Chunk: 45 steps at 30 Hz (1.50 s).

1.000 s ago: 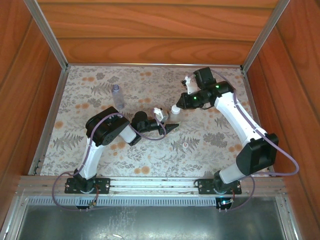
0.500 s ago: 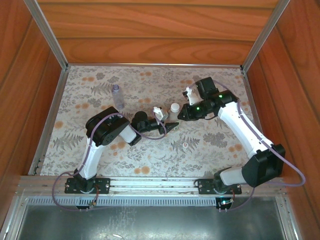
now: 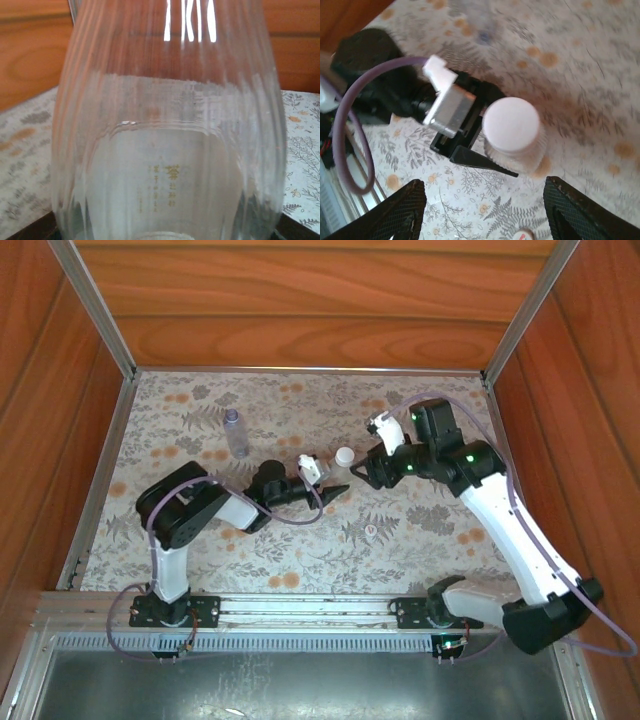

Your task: Screw on the bottle caps

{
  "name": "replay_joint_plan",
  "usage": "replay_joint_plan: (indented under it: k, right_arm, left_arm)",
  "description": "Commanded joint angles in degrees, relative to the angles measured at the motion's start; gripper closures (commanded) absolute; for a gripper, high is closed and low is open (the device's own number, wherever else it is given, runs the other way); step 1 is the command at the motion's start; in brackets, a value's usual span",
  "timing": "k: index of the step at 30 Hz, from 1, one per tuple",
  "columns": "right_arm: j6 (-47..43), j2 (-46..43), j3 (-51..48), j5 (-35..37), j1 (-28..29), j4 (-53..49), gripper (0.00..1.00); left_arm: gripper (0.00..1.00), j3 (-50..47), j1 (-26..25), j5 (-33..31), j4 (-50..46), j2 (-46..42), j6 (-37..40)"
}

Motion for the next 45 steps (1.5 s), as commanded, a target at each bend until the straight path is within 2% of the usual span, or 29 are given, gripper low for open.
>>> replay_joint_plan:
  k: [1,5,8,15,22,26,29,40,45]
  right_arm:
    - [-20.43,-2.15,-1.28,0.08,4.45,-3.27,0.32]
    - [-30.22,-1.82,0.19,5.27,8.41,-6.19,0.3]
    - [-34.95,-0.33,1.19,5.84,10.36,-6.97,0.3]
    - [-37.54,3.05,2.77,9.98,13.27,-2.48,0.3]
    - [-37.4,5.94,5.47,10.14,16.0,-0.66,0.32]
    - [-37.98,7.53,6.79,9.34,17.23,-2.54,0.38]
    - [-37.9,7.72,6.73,9.05,17.46,-2.87,0.44]
    - [-37.46,8.85,5.91,13.06,17.47,-2.9,0.49]
    - [-36.89,9.12,5.93,11.74,17.46,-2.71,0.54]
  left_arm:
    - [0.39,-1.68,0.1,-0.96,-8.75,-6.22,8.66]
    - [0.39,-3.94,0.05,-1.85,-18.29,-14.31,15.66]
    - [0.39,-6.32,0.69,-1.55,-21.27,-19.6,18.35]
    - [0.39,-7.95,1.58,-1.6,-33.12,-28.24,24.12]
    - [0.39,-8.0,1.64,-2.46,-35.6,-29.96,24.52]
    - [0.39,-7.85,1.67,-2.83,-35.85,-29.9,24.16]
    - [0.39,-8.13,1.69,-2.92,-35.96,-30.45,24.12]
    - [0.39,-8.96,1.61,-3.03,-36.18,-31.94,23.73]
    - [0.39,-8.38,1.66,-2.78,-36.23,-31.56,23.64]
